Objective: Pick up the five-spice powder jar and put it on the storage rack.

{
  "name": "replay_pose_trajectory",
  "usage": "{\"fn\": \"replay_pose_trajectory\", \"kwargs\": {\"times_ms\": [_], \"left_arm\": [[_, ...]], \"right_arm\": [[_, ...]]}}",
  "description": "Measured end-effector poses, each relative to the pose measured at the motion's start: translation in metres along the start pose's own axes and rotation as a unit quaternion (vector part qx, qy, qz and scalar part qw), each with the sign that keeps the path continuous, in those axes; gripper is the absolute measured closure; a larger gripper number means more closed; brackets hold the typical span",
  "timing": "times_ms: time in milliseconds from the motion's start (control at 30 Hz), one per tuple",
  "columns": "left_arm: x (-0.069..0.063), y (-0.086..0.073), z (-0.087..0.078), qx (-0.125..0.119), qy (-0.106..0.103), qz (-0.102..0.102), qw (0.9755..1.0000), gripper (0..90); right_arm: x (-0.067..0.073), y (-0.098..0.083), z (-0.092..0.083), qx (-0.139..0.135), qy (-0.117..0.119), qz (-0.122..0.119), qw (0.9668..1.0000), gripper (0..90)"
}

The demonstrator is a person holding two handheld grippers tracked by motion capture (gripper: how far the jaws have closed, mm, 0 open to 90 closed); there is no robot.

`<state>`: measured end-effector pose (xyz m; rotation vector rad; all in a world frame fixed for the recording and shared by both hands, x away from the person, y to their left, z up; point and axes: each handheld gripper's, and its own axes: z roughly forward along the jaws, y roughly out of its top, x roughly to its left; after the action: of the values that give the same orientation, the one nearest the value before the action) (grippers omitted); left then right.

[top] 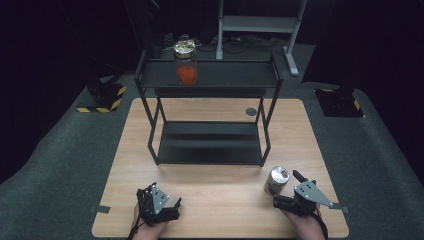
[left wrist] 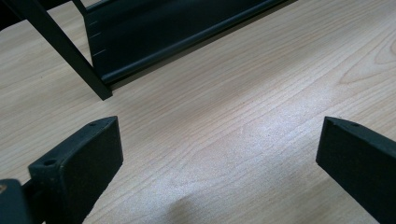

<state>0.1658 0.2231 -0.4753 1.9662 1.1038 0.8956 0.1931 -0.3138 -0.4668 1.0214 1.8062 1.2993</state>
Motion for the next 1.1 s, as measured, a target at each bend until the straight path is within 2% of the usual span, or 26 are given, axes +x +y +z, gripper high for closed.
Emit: {"fn": "replay_pose_trajectory", "kwargs": {"times_ms": [200, 367, 500, 900, 1100], "left_arm": [[0.001, -0.001, 0.000, -0.002, -0.001, -0.003, 1.0000, 0.7], [0.001, -0.001, 0.000, -0.003, -0.001, -0.004, 1.0000, 0.7], [0.001, -0.001, 0.000, -0.003, -0.001, -0.002, 1.0000, 0.7], [0.000, -0.002, -0.001, -0.004, 0.002, -0.002, 1.0000, 0.7], [0.000, -0.002, -0.001, -0.005, 0.000, -0.001, 1.0000, 0.7]], "right_arm": [[-0.002, 0.000, 0.005, -0.002, 0.002, 0.011, 0.9999, 14.0], [-0.004, -0.004, 0.009, -0.007, 0.007, 0.023, 0.9997, 26.5], [-0.006, -0.007, 0.009, -0.010, 0.012, 0.023, 0.9996, 32.6], [-0.005, -0.022, 0.009, -0.036, 0.010, 0.020, 0.9991, 34.1], [-0.007, -0.020, 0.010, -0.033, 0.010, 0.022, 0.9992, 34.2]]}}
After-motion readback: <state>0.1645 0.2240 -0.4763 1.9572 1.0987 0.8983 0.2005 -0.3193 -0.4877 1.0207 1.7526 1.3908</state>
